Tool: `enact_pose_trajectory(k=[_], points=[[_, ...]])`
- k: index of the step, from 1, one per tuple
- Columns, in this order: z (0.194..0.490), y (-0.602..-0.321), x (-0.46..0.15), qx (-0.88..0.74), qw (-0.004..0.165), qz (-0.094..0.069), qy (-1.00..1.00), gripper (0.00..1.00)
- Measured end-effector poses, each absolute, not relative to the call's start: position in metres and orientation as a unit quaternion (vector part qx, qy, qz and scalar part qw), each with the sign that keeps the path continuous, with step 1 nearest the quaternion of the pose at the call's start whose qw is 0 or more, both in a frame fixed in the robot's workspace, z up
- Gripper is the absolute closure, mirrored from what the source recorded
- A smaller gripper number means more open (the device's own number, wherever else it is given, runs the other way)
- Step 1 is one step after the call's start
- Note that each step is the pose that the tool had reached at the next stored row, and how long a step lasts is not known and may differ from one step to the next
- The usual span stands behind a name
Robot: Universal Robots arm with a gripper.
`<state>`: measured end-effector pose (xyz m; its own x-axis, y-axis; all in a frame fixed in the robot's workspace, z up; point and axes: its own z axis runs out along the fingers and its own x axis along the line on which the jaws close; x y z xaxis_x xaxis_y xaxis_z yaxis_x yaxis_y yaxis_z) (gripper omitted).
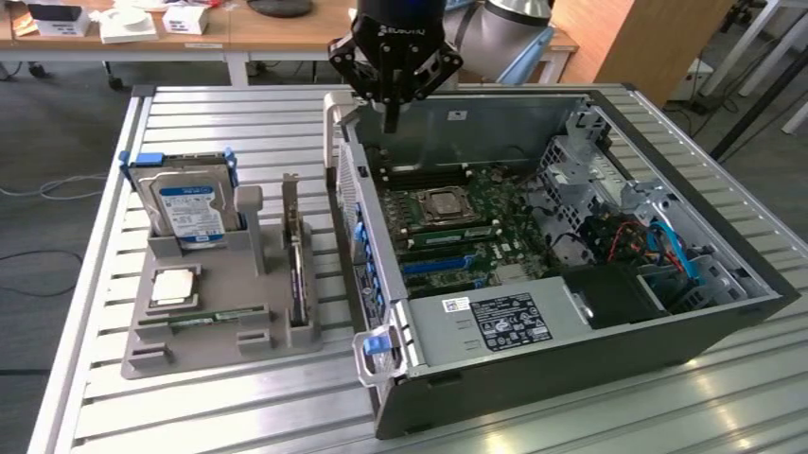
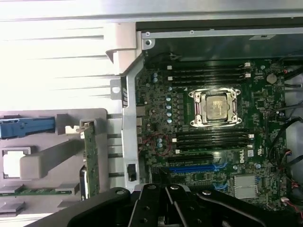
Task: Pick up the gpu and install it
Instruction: 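Reach for the gpu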
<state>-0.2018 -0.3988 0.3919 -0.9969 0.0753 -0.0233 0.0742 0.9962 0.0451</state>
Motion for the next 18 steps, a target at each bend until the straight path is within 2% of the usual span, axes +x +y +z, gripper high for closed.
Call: enact_pose_trajectory(k=[18], points=[[0.390,-0.399,-0.269,0.037,0.012,0.022,0.999,0.89]])
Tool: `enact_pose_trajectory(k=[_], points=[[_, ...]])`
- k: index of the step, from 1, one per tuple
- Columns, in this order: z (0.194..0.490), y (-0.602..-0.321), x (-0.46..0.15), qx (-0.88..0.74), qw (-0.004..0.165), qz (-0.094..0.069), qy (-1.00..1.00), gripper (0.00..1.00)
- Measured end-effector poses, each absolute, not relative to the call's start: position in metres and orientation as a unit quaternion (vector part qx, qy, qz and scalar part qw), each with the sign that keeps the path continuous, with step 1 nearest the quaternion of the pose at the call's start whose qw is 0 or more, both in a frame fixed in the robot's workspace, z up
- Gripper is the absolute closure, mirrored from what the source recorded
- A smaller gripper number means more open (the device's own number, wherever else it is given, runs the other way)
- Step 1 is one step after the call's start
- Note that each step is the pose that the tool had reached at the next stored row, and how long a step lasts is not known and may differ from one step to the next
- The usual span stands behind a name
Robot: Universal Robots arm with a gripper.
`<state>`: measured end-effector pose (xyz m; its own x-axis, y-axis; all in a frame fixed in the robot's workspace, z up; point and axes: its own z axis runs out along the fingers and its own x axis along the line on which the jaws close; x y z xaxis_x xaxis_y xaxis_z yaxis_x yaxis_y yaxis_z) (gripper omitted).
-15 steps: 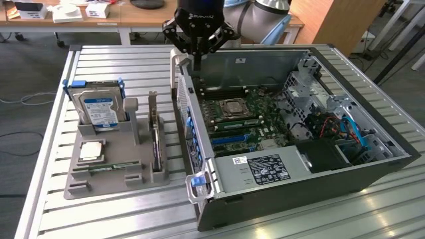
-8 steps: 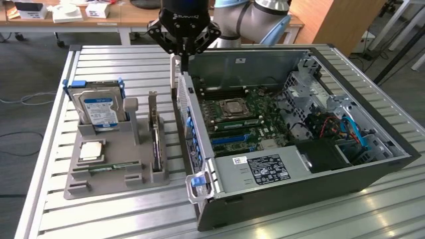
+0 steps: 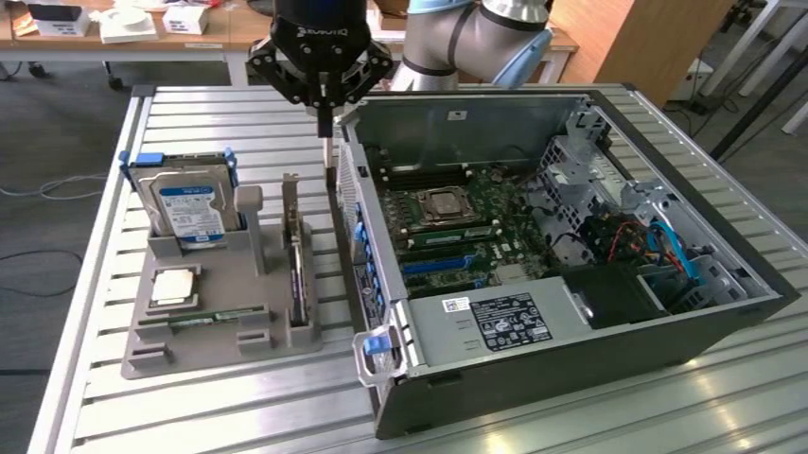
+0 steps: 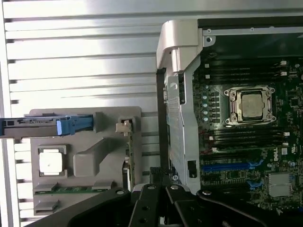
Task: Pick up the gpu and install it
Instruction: 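Reach for the gpu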
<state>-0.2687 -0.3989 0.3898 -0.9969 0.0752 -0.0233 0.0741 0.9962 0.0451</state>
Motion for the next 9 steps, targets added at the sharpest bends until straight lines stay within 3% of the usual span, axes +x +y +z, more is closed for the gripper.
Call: enact_pose_trajectory(k=[9], points=[[0.389,-0.399,-0.293,0.037,0.012,0.022,0.999,0.89]])
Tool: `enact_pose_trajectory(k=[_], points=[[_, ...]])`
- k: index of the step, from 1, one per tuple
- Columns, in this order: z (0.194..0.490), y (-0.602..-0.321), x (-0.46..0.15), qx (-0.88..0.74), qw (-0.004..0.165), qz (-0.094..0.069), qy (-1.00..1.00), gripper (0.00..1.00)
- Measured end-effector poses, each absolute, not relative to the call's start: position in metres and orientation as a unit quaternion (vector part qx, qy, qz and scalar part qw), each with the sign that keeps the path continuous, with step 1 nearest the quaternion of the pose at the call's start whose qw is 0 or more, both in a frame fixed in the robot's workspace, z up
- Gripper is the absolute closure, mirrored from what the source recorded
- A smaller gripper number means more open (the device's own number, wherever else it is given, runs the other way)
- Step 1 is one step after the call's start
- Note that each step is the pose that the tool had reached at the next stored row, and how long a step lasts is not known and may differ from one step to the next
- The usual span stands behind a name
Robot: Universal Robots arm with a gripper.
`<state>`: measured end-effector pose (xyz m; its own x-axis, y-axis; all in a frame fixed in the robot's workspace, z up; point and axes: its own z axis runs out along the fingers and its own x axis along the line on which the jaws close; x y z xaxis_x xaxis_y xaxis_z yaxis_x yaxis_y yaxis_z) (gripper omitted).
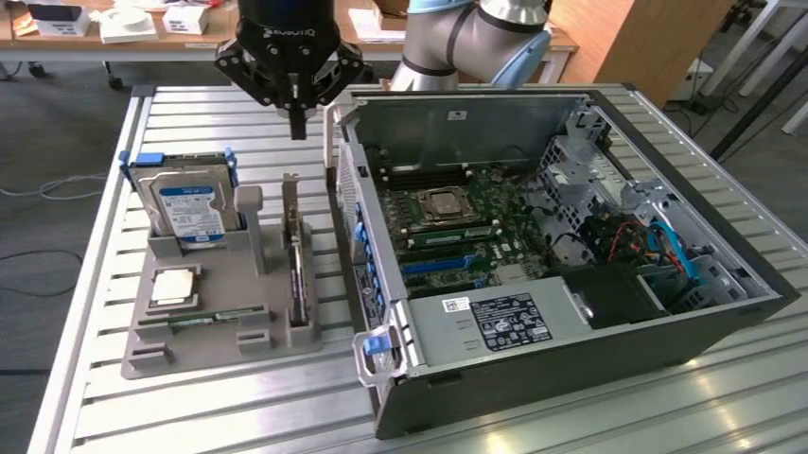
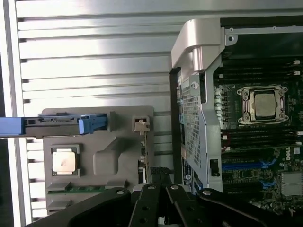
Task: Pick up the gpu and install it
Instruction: 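Reach for the gpu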
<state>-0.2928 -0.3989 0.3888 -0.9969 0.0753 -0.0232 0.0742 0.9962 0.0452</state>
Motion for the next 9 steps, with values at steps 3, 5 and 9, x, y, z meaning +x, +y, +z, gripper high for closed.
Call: enact_pose_trajectory(k=[3,5,9], points=[[0.3888,-0.3989,-0.2936,0.037,0.012,0.022,0.999,0.89],[0.3888,-0.3988,-0.2936,0.037,0.012,0.022,0.999,0.89],[0.3888,-0.4039,-0.2944,0.037,0.012,0.022,0.999,0.89]])
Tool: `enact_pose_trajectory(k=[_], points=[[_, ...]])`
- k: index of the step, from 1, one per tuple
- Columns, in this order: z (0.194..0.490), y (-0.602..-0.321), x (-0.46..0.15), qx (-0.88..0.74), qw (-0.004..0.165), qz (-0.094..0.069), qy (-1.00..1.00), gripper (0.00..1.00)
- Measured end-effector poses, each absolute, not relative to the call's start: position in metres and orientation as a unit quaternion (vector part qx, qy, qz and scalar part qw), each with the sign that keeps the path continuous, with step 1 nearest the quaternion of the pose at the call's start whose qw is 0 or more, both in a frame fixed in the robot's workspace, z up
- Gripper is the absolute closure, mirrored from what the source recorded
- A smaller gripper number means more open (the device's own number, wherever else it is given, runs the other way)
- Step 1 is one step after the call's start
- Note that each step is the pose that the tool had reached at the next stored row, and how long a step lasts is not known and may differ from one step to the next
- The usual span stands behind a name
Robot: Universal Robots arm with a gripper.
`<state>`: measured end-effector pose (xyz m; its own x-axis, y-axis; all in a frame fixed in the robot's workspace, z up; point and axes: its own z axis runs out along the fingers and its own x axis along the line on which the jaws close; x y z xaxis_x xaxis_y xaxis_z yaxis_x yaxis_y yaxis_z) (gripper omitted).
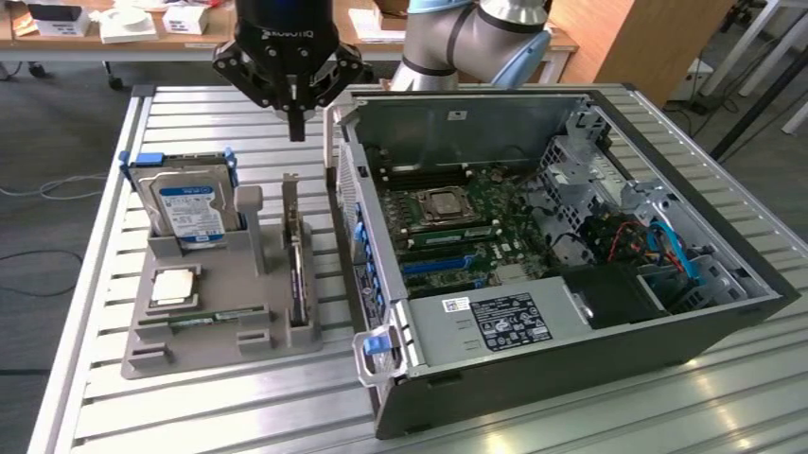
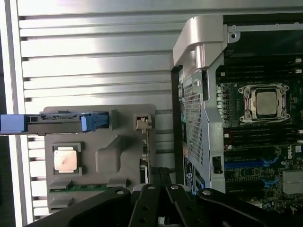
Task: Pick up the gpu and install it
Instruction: 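Reach for the gpu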
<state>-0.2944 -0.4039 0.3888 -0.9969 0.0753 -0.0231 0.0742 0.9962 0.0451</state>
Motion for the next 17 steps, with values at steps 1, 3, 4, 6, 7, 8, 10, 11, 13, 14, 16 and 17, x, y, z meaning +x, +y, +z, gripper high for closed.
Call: enact_pose_trajectory(k=[1,3,4,6,7,8,10,11,13,14,16,17], points=[[0.389,-0.406,-0.295,0.037,0.012,0.022,0.999,0.89],[0.389,-0.411,-0.295,0.037,0.012,0.022,0.999,0.89],[0.389,-0.414,-0.295,0.037,0.012,0.022,0.999,0.89],[0.389,-0.420,-0.296,0.037,0.012,0.022,0.999,0.89],[0.389,-0.422,-0.297,0.037,0.012,0.022,0.999,0.89],[0.389,-0.425,-0.297,0.037,0.012,0.022,0.999,0.89],[0.389,-0.430,-0.298,0.037,0.012,0.022,0.999,0.89],[0.389,-0.433,-0.298,0.037,0.012,0.022,0.999,0.89],[0.389,-0.436,-0.299,0.037,0.012,0.022,0.999,0.89],[0.389,-0.438,-0.300,0.037,0.012,0.022,0.999,0.89],[0.389,-0.440,-0.300,0.037,0.012,0.022,0.999,0.89],[0.389,-0.440,-0.300,0.037,0.012,0.022,0.999,0.89]])
